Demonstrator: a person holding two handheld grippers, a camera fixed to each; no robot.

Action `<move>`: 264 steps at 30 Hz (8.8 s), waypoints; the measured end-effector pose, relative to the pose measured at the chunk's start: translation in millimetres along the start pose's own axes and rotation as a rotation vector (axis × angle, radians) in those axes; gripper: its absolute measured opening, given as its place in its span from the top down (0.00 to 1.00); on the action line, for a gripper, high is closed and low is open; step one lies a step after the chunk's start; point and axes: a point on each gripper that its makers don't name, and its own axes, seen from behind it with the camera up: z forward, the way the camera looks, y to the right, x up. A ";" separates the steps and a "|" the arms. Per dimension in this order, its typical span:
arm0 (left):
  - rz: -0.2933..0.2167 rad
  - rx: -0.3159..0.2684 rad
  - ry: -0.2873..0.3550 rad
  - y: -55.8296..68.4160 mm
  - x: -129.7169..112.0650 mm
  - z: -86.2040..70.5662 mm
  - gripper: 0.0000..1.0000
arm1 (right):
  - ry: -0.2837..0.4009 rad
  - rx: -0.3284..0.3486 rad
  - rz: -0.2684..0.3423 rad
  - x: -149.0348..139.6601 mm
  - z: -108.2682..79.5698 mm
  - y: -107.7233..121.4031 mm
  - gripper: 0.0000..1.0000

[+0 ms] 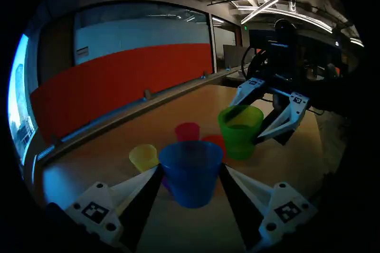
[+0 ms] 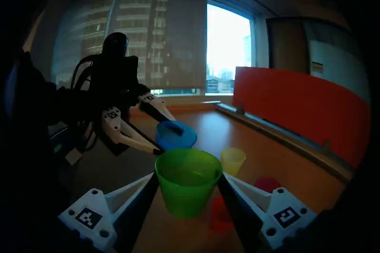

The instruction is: Pour water

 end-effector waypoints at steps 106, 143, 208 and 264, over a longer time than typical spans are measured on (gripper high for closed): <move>0.066 -0.039 -0.246 11.9 -126.4 -26.9 0.16 | -0.327 0.118 -0.053 -115.6 -0.6 -27.8 0.09; 0.041 -0.046 -0.324 12.0 -150.4 -30.5 0.16 | -0.377 0.085 -0.045 -134.1 -14.0 -25.1 0.03; -0.168 0.343 -0.313 -66.2 -161.0 -125.0 0.16 | -0.355 -0.220 0.109 -135.9 -98.3 -0.5 0.03; -0.307 0.680 0.099 -129.1 -109.4 -140.5 0.16 | 0.017 -0.902 0.263 -93.8 -158.6 87.5 0.03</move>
